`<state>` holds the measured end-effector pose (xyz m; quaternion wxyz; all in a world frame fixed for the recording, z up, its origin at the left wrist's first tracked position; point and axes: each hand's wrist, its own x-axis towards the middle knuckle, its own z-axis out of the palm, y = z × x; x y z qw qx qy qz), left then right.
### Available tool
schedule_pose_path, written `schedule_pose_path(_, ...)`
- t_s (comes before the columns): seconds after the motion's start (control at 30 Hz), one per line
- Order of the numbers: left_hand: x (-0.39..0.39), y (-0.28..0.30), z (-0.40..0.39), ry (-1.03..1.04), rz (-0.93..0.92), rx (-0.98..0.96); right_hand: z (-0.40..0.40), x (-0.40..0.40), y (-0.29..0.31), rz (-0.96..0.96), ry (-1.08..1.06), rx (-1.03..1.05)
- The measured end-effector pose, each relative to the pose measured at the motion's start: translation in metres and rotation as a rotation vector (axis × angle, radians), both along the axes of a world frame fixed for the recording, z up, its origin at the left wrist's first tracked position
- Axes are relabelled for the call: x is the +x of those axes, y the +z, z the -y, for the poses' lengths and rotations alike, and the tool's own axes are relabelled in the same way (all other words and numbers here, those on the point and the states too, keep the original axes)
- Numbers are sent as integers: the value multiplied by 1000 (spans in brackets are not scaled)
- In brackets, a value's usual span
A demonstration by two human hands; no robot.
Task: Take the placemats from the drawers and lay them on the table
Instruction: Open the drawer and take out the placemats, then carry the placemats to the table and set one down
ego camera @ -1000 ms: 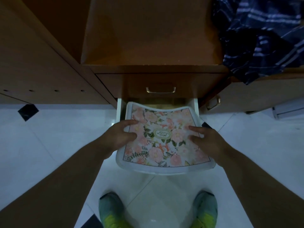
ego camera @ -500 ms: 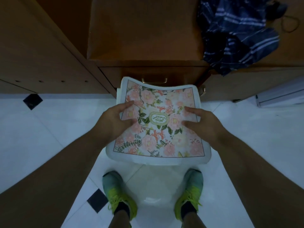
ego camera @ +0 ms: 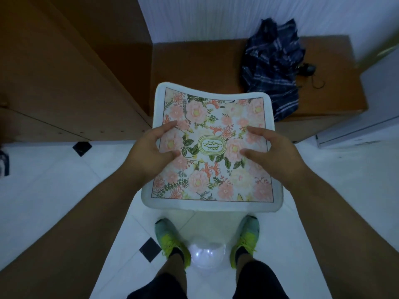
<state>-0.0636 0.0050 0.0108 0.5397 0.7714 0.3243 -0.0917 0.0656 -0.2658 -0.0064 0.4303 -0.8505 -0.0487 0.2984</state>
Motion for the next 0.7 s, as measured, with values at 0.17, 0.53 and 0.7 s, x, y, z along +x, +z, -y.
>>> schedule_pose_path(0.17,1,86,7,39,81,16,3,11,98,103,28,-52)
schedule_pose_path(0.53,31,337,0,11,297,274,-15,34,343,331,39,2)
schedule_pose_path(0.7,27,427,19,40,404,234,0,37,433,474,74,-33)
